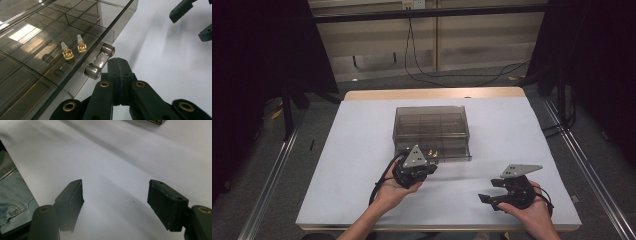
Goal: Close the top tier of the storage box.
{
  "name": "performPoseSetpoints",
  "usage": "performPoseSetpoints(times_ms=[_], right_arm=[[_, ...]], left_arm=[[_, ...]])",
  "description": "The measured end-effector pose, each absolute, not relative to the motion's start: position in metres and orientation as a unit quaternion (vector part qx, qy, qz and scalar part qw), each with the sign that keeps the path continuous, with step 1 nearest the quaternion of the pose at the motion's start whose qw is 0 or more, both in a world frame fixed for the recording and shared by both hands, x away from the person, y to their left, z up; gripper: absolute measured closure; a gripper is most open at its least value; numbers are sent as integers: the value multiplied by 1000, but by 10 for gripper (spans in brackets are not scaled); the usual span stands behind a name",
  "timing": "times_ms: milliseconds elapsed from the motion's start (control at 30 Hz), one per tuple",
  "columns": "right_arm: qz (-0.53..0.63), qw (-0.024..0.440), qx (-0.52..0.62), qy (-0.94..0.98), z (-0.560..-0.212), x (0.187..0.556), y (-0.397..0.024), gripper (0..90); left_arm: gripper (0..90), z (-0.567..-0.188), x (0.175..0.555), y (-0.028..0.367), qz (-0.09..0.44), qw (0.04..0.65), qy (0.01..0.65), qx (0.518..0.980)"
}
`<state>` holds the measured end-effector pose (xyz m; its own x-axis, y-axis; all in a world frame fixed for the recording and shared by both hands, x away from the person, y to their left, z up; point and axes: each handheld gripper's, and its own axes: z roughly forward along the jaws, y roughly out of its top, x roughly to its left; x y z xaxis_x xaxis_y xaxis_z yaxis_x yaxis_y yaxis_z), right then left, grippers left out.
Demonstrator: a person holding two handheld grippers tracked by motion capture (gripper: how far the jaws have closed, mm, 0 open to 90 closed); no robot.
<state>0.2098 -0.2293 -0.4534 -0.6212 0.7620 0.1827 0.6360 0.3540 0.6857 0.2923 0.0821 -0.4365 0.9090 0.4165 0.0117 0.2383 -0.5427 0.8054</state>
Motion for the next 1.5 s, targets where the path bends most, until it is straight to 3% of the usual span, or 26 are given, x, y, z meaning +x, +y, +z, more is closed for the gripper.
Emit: performPoseSetpoints(times_ms=[1500], right_arm=[[377,66,406,830,-459,217,-225,288]], left_arm=[[900,-425,327,79,112,441,226,861]])
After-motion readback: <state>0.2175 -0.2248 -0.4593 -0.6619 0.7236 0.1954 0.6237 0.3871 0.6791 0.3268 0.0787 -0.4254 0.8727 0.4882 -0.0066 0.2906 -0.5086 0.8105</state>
